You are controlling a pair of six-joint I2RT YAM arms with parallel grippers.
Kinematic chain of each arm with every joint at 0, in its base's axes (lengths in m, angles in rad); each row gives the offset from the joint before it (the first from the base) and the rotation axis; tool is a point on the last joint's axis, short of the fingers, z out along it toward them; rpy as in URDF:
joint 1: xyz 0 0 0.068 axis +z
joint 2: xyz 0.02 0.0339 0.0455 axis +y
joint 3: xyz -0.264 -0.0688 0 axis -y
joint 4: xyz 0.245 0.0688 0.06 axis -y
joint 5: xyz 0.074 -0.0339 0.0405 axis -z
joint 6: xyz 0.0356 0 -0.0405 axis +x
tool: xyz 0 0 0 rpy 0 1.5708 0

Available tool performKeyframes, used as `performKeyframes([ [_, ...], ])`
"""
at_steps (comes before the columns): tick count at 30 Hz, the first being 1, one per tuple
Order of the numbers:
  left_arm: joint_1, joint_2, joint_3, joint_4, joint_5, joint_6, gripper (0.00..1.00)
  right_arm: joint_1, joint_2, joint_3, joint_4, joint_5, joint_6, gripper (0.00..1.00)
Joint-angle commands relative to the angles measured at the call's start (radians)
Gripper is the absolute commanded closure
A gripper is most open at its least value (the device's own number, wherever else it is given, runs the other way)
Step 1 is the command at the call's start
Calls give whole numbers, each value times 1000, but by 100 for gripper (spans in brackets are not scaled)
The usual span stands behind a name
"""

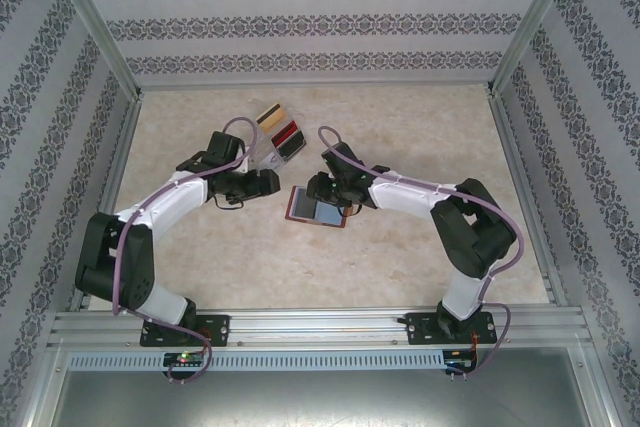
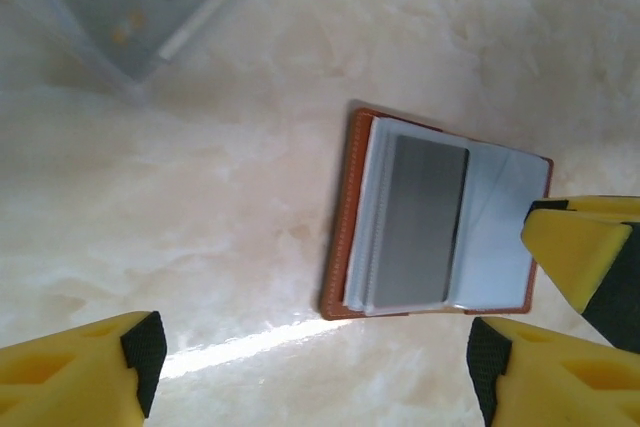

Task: Take the credit cards out of the card holder

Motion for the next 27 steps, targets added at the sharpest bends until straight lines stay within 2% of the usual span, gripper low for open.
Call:
performKeyframes([
  [1, -43, 39, 53, 36, 56, -14, 27, -13, -15, -50, 69, -27, 60, 65],
  [3, -71, 76, 79, 39, 63, -14, 35, -16, -4, -63, 98, -35, 79, 68],
  [8, -136, 153, 99, 71, 26, -38, 45, -18, 35, -65, 123, -50, 92, 79],
  [12, -154, 217, 131, 75, -12, -49, 56, -19, 54, -63, 131, -43, 103, 80],
  [18, -161, 293, 174, 72, -38, -55, 66, -19, 75, -65, 151, -57, 113, 80],
  [19, -161, 306, 185, 66, -30, -49, 71, -20, 77, -67, 157, -61, 113, 80],
  [27, -170, 352, 221, 53, -27, -48, 80, -27, 79, -75, 152, -58, 107, 83],
])
